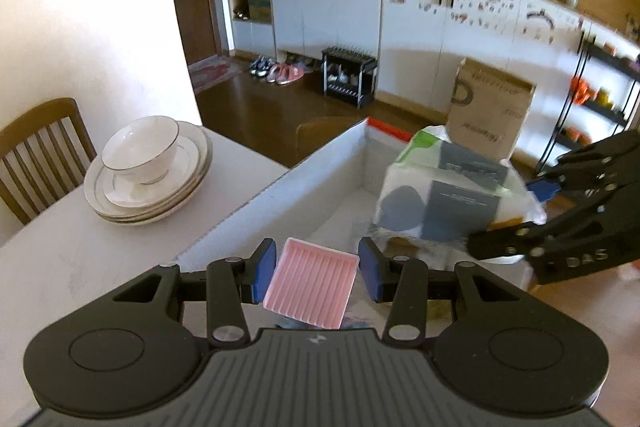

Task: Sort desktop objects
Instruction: 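Carry the white plastic bag and pink tray into the red box, then lower both items into the box and open both grippers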

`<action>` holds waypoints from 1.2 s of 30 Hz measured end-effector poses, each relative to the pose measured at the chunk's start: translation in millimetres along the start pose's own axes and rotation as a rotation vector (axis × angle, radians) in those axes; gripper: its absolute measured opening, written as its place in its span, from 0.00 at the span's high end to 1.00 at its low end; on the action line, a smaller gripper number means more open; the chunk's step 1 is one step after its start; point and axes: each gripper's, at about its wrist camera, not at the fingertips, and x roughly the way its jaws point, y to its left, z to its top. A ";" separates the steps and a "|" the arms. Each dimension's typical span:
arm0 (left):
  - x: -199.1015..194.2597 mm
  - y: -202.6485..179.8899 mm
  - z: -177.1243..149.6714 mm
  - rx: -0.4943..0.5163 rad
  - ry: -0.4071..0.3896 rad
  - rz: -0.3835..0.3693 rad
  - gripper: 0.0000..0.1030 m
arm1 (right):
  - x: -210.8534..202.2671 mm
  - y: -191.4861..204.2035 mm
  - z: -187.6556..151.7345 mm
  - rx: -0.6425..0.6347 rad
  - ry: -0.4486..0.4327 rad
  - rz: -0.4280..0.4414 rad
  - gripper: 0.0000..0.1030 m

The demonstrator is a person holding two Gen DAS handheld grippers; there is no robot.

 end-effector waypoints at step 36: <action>103.4 15.1 -9.4 -0.010 0.326 -0.031 0.57 | 71.1 3.6 4.6 -0.032 0.195 0.004 0.41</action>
